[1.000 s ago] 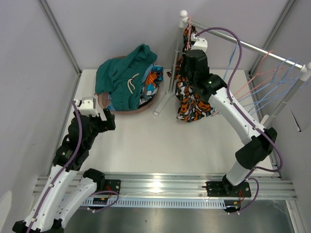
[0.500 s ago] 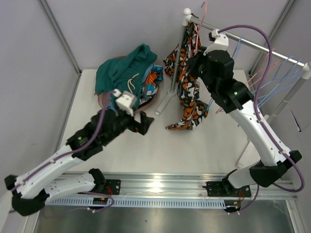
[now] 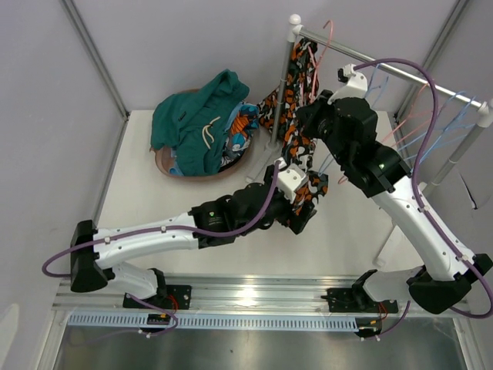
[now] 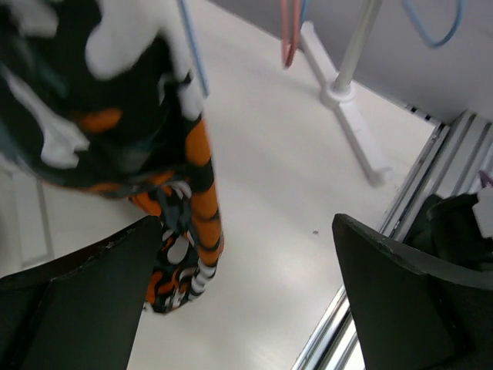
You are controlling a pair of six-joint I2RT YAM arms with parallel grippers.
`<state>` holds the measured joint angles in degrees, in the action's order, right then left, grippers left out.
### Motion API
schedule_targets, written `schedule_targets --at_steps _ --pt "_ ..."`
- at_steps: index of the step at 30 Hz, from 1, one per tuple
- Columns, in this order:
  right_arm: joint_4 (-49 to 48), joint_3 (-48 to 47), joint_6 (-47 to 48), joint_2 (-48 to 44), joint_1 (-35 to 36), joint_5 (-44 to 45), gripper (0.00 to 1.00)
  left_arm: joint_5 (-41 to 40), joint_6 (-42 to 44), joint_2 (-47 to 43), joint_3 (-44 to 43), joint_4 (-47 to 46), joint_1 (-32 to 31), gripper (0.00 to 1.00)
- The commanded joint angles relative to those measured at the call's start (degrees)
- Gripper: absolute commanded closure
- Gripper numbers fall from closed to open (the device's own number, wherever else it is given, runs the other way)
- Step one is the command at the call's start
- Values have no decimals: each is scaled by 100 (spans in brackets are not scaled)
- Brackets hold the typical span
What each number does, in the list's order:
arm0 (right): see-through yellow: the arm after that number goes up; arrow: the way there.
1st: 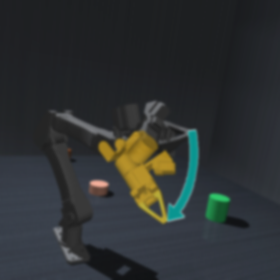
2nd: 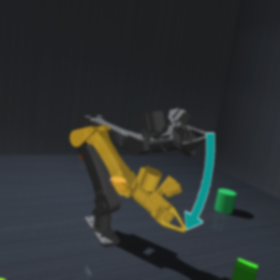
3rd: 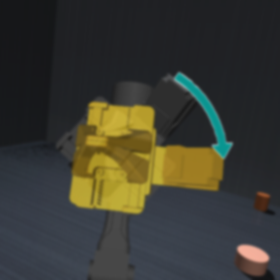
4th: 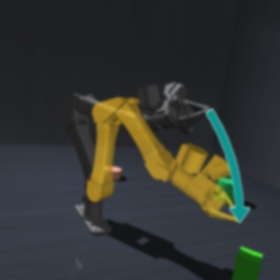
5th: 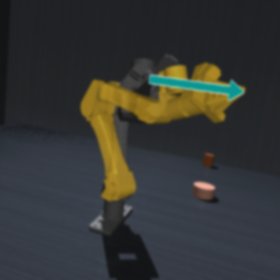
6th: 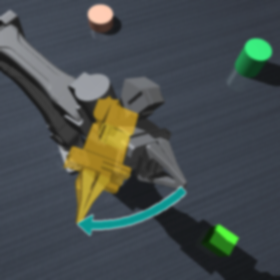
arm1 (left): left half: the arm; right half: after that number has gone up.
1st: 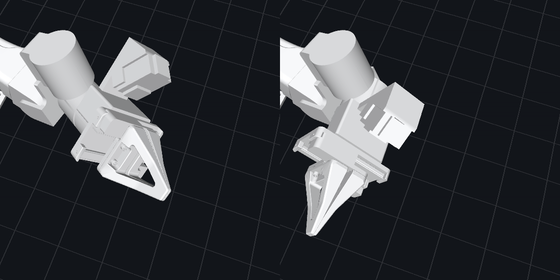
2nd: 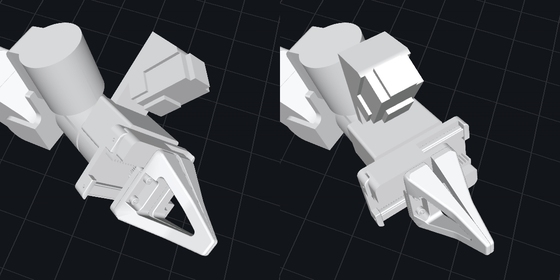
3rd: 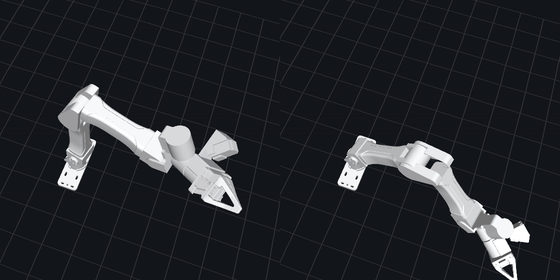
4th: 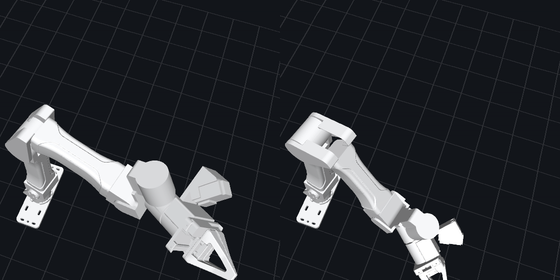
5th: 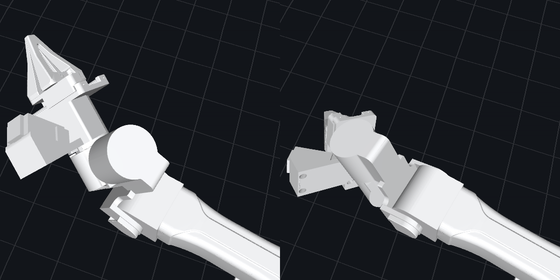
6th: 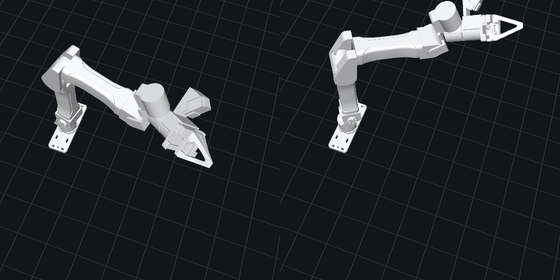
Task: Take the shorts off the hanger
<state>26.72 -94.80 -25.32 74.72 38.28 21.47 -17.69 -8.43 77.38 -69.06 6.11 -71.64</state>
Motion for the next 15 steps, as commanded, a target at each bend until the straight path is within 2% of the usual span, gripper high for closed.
schedule_targets --at_steps 1,5,7,9,10,11,12,13,14,15 --pt "-431 -29 -157 -203 65 -38 100 -199 122 180 -529 -576 -79 1" --pt "-387 23 -227 -335 83 -73 100 -401 192 426 -626 -777 -87 1" --pt "-361 23 -271 -405 83 -82 100 -524 262 566 -609 -848 -79 4" --pt "-325 41 -315 -493 74 -152 100 -638 359 646 -583 -980 -79 24" --pt "-317 50 -342 -528 74 -170 100 -691 377 742 -609 -1006 -79 37" --pt "-290 50 -368 -581 74 -187 100 -813 403 786 -644 -1024 -79 59" --pt "-273 50 -368 -607 74 -187 100 -815 412 839 -662 -1033 -79 70" --pt "-264 50 -368 -625 74 -179 100 -936 412 892 -679 -1033 -70 92" --pt "-246 58 -368 -651 74 -170 100 -990 412 901 -697 -1024 -78 99" --pt "-238 59 -351 -660 74 -126 100 -1034 403 910 -688 -1015 -70 100"
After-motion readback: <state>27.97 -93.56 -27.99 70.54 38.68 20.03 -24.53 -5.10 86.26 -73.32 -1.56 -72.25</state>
